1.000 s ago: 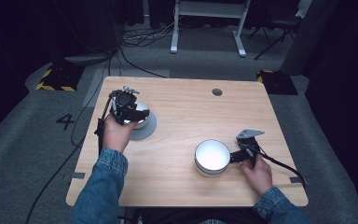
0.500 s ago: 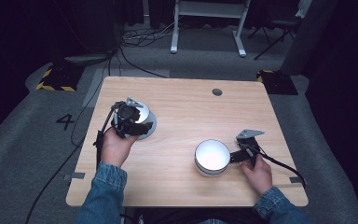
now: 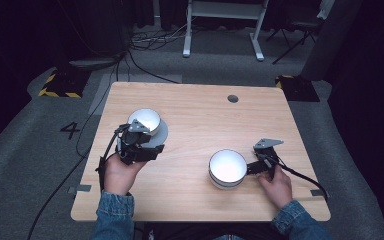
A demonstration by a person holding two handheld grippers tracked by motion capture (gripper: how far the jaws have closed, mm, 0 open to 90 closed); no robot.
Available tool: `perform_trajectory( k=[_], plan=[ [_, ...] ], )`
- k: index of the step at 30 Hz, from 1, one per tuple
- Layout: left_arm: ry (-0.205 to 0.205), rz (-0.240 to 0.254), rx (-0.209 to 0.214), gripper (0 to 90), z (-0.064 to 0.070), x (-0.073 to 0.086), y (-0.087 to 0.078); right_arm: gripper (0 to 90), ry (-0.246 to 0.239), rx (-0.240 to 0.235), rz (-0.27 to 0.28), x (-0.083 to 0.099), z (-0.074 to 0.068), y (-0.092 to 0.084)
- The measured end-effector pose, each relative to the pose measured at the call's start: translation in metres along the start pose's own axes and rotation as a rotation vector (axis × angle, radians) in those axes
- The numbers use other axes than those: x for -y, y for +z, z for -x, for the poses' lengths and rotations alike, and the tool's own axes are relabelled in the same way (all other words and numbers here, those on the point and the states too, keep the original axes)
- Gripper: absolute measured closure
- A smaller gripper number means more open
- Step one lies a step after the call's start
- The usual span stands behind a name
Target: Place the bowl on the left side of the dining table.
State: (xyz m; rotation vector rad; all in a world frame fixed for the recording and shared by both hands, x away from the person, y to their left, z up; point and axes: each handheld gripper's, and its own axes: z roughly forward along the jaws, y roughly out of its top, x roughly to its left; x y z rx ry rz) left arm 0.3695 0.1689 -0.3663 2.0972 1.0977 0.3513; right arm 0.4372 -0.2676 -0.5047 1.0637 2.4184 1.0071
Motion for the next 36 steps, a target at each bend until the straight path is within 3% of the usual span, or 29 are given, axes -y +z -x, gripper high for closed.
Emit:
perform_trajectory(
  k=[2, 9, 15, 20, 25, 32, 36],
  plan=[
    [-0.007, 0.010, 0.001, 40.6, 0.000, 0.002, 0.000, 1.2, -0.001, 0.000, 0.000, 0.000, 0.000, 0.000],
    [0.033, -0.046, 0.000, 39.9, 0.007, 0.009, 0.008, 1.2, 0.000, 0.000, 0.000, 0.000, 0.000, 0.000],
    [0.044, -0.069, 0.001, 39.3, 0.014, 0.018, 0.017, 1.2, 0.000, 0.000, 0.000, 0.000, 0.000, 0.000],
    [0.066, -0.065, -0.001, 38.8, 0.018, 0.025, 0.021, 1.2, 0.000, 0.000, 0.000, 0.000, 0.000, 0.000],
    [0.076, -0.090, 0.066, 39.0, 0.019, 0.032, 0.035, 1.2, -0.001, 0.000, 0.000, 0.000, 0.000, 0.000],
    [0.133, -0.127, 0.085, 38.5, 0.025, 0.041, 0.053, 1.2, -0.001, 0.000, 0.000, 0.000, 0.000, 0.000],
    [0.138, -0.140, 0.097, 38.3, 0.027, 0.048, 0.061, 1.2, -0.001, 0.000, 0.000, 0.000, 0.000, 0.000]
  ],
)
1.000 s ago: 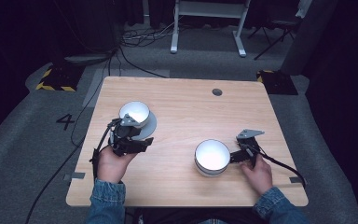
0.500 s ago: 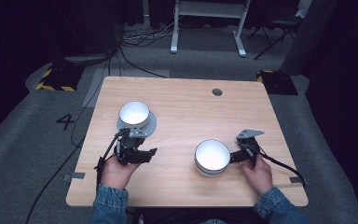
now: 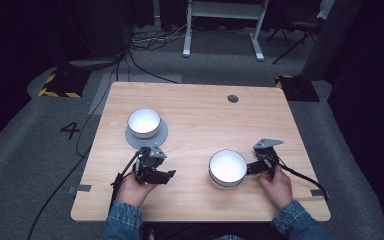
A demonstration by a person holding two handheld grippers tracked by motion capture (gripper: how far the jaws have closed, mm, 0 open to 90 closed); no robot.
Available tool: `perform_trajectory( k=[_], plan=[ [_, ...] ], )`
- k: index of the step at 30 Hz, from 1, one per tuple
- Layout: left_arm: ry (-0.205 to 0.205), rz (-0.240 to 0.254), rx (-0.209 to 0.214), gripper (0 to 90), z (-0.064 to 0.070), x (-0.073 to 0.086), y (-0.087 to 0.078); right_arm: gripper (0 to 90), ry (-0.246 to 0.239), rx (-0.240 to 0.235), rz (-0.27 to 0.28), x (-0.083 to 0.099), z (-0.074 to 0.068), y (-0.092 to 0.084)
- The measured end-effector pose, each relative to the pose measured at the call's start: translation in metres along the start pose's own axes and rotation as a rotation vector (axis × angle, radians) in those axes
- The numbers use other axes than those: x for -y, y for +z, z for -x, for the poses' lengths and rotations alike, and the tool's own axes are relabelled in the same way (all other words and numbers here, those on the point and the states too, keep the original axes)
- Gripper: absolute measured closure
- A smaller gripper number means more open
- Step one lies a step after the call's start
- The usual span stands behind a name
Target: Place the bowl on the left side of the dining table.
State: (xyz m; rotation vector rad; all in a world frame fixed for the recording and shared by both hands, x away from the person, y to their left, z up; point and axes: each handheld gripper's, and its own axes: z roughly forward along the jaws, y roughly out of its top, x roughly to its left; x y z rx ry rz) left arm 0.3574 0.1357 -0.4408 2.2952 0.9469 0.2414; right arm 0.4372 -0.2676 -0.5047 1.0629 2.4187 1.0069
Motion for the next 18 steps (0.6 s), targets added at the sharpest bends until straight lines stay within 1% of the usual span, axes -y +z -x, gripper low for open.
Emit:
perform_trajectory(
  k=[1, 2, 3, 4, 5, 6, 7, 9, 10, 12, 13, 14, 15, 16, 17, 18],
  plan=[
    [-0.003, -0.001, 0.001, 38.3, 0.000, 0.002, 0.003, 1.2, 0.000, 0.000, 0.000, 0.000, 0.000, 0.000],
    [0.011, -0.009, 0.015, 38.3, -0.001, 0.004, 0.006, 1.2, 0.001, 0.000, 0.000, 0.000, 0.000, 0.000],
    [0.012, -0.032, 0.016, 38.3, -0.002, 0.006, 0.010, 1.2, 0.001, 0.000, 0.000, 0.000, 0.000, 0.000],
    [0.003, -0.039, 0.030, 38.3, -0.003, 0.007, 0.013, 1.2, 0.001, 0.000, 0.001, 0.000, 0.000, 0.000],
    [0.026, -0.043, 0.011, 38.2, -0.005, 0.009, 0.016, 1.2, 0.000, 0.000, 0.000, 0.000, 0.000, 0.000],
    [0.025, -0.043, 0.016, 38.2, -0.006, 0.010, 0.017, 1.2, 0.001, 0.000, 0.000, 0.000, 0.000, 0.000],
    [0.015, -0.039, 0.018, 38.2, -0.006, 0.011, 0.017, 1.2, 0.000, 0.000, 0.000, 0.000, 0.000, 0.000],
    [-0.003, -0.051, 0.043, 38.0, -0.007, 0.014, 0.019, 1.2, 0.001, 0.000, 0.001, 0.000, 0.000, 0.000],
    [-0.011, -0.057, 0.044, 37.9, -0.007, 0.015, 0.020, 1.2, 0.002, 0.000, 0.000, 0.000, 0.000, 0.000],
    [0.009, -0.065, 0.031, 37.8, -0.008, 0.017, 0.022, 1.2, 0.001, 0.000, 0.000, 0.000, 0.000, 0.000],
    [0.023, -0.068, 0.011, 37.7, -0.008, 0.017, 0.024, 1.2, 0.000, 0.000, 0.000, 0.000, 0.000, 0.000],
    [0.024, -0.081, 0.005, 37.3, -0.007, 0.018, 0.024, 1.2, -0.001, 0.000, 0.000, 0.000, 0.000, 0.000],
    [0.023, -0.091, 0.016, 37.2, -0.007, 0.018, 0.027, 1.2, -0.001, 0.000, 0.000, 0.000, 0.000, 0.000],
    [0.033, -0.098, 0.012, 37.3, -0.008, 0.018, 0.028, 1.2, 0.000, 0.000, 0.000, 0.000, 0.000, 0.000],
    [0.017, -0.117, 0.020, 37.3, -0.007, 0.020, 0.030, 1.2, 0.001, 0.000, 0.000, 0.000, 0.000, 0.000],
    [0.010, -0.124, 0.012, 37.3, -0.006, 0.021, 0.031, 1.2, 0.003, 0.000, 0.000, 0.000, 0.000, 0.000]
  ],
)
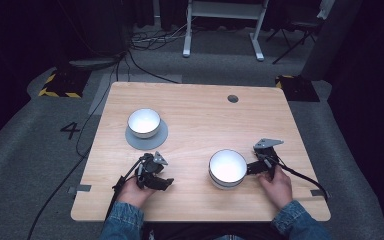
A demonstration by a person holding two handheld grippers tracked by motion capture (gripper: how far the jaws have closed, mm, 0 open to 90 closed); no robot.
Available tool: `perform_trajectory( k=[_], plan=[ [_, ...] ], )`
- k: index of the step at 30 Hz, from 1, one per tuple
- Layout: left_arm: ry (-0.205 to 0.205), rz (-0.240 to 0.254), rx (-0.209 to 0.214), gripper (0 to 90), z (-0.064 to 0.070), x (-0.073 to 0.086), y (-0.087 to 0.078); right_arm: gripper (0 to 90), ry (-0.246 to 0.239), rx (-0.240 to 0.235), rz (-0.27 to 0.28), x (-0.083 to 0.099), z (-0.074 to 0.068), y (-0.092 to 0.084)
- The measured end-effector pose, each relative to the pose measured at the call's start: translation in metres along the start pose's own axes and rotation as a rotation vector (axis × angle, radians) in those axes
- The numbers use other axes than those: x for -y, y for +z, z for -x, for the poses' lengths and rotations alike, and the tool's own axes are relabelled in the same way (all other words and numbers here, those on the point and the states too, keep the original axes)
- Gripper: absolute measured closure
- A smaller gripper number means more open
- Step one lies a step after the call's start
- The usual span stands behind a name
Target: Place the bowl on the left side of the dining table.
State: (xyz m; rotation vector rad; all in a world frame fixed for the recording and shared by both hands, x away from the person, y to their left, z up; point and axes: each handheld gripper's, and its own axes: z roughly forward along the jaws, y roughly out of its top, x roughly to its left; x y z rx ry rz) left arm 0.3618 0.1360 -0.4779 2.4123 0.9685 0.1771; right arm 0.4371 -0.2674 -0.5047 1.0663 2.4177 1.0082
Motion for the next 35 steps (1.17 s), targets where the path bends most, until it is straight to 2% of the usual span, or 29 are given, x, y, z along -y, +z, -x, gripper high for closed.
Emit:
perform_trajectory(
  k=[1, 2, 3, 4, 7, 8, 9, 11, 13, 14, 17, 19, 21, 28, 31, 34, 35],
  plan=[
    [0.019, 0.002, 0.017, 37.3, -0.001, 0.000, 0.002, 1.2, 0.001, 0.000, 0.000, 0.000, 0.000, 0.000],
    [0.036, 0.006, -0.001, 37.0, -0.001, 0.000, 0.003, 1.2, 0.000, 0.000, 0.000, 0.000, 0.000, 0.000],
    [0.038, 0.006, 0.013, 36.8, 0.000, 0.000, 0.003, 1.2, -0.001, 0.000, 0.000, 0.000, 0.000, 0.000],
    [0.040, 0.011, -0.001, 36.7, 0.000, 0.000, 0.003, 1.2, -0.002, 0.000, 0.000, 0.000, 0.000, 0.000],
    [0.059, 0.024, -0.007, 35.2, 0.001, 0.002, 0.004, 1.2, -0.001, 0.000, 0.000, 0.000, 0.000, 0.000],
    [0.067, 0.028, 0.016, 33.9, 0.001, 0.002, 0.005, 1.2, 0.001, 0.000, 0.000, 0.000, 0.000, 0.000],
    [0.079, 0.039, -0.002, 32.8, 0.002, 0.003, 0.005, 1.2, 0.001, 0.000, 0.000, 0.000, 0.000, 0.000],
    [0.096, 0.036, 0.019, 29.8, 0.004, 0.004, 0.007, 1.2, 0.000, 0.000, 0.000, 0.000, 0.000, 0.000],
    [0.102, 0.056, 0.022, 28.4, 0.003, 0.006, 0.008, 1.2, -0.001, 0.000, 0.000, 0.000, 0.000, 0.000],
    [0.115, 0.075, 0.001, 26.9, 0.003, 0.007, 0.009, 1.2, -0.001, 0.000, 0.000, 0.000, 0.000, 0.000],
    [0.137, 0.115, 0.026, 20.9, 0.001, 0.012, 0.012, 1.2, 0.001, 0.000, 0.000, 0.000, 0.000, 0.000],
    [0.134, 0.137, 0.038, 16.0, 0.002, 0.015, 0.015, 1.2, -0.001, 0.000, 0.000, 0.000, 0.000, 0.000],
    [0.130, 0.181, 0.032, 12.1, 0.003, 0.017, 0.018, 1.2, 0.000, 0.000, 0.000, 0.000, 0.000, 0.000],
    [0.130, 0.181, 0.031, 12.1, 0.003, 0.017, 0.018, 1.2, -0.024, 0.003, -0.004, 0.000, 0.002, 0.000],
    [0.103, 0.185, -0.003, 12.1, 0.006, 0.016, 0.019, 1.2, -0.024, 0.003, -0.003, 0.000, 0.002, 0.000],
    [0.067, 0.187, -0.009, 11.9, 0.010, 0.014, 0.021, 1.2, -0.024, 0.004, -0.003, 0.000, 0.002, 0.000],
    [0.067, 0.187, -0.009, 11.9, 0.010, 0.014, 0.021, 1.2, -0.024, 0.004, -0.003, 0.000, 0.002, 0.000]
  ],
)
